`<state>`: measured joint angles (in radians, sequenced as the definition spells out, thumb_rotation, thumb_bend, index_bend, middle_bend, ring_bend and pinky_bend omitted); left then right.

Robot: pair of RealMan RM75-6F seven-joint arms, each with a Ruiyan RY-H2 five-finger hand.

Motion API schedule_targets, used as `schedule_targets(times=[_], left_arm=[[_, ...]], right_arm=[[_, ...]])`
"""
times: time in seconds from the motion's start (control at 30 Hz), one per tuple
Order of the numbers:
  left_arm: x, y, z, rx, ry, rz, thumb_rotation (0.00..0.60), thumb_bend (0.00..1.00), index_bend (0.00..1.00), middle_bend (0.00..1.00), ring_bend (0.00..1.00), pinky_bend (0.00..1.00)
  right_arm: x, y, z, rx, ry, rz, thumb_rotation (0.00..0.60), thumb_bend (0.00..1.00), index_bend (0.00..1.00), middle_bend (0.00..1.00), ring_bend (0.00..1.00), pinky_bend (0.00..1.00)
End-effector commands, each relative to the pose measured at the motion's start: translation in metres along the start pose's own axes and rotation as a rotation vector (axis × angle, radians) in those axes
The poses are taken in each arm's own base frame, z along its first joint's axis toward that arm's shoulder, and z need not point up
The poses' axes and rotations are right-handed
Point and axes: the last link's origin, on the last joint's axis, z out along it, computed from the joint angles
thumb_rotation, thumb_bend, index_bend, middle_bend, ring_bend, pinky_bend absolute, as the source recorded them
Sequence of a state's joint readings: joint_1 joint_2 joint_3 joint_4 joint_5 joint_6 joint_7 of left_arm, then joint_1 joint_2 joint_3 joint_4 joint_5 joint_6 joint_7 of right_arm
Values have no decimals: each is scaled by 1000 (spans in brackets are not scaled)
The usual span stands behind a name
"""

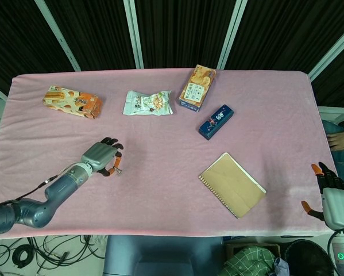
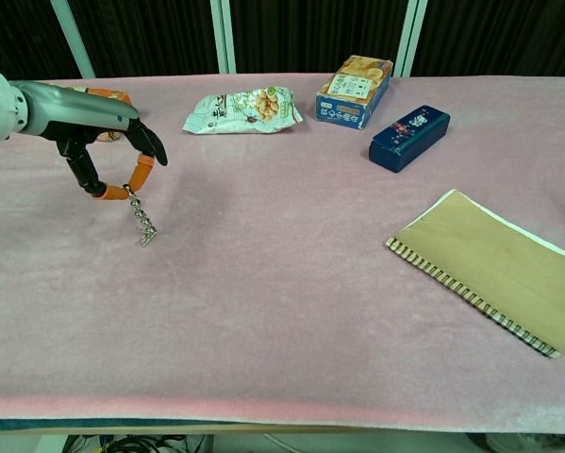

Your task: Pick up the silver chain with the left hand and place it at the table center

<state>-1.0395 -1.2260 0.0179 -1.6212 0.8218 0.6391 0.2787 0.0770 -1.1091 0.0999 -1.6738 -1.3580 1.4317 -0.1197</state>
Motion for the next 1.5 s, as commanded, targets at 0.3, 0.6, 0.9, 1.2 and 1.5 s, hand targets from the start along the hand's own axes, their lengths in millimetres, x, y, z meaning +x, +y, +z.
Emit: schedule_targets(times=[0.3,0.6,0.9,1.2,1.5], left_arm=[[9,10,1,-34,24,-32,600,443,564,146,0,0],[16,27,6,-86,62,-109,600,443,563,146,0,0],[18,49,26,-149,74,-283,600,443,564,146,0,0],[8,68,43,-209,53,-444,600,443,564,146,0,0],[-9,74,52,-226,6,-571,600,443,563,146,0,0]], right_arm=[[0,0,0,-1,0,-1,600,143,42,20,86,174],[0,0,0,-1,-2,-1,600,143,43,20,86,174],[0,0,0,-4,-2,-2,600,143,43,20,87,173],[0,0,0,-5,-2,-1,600,144,43,20,86,174],[0,1,0,-7,-1,0,600,143,43,20,86,174]])
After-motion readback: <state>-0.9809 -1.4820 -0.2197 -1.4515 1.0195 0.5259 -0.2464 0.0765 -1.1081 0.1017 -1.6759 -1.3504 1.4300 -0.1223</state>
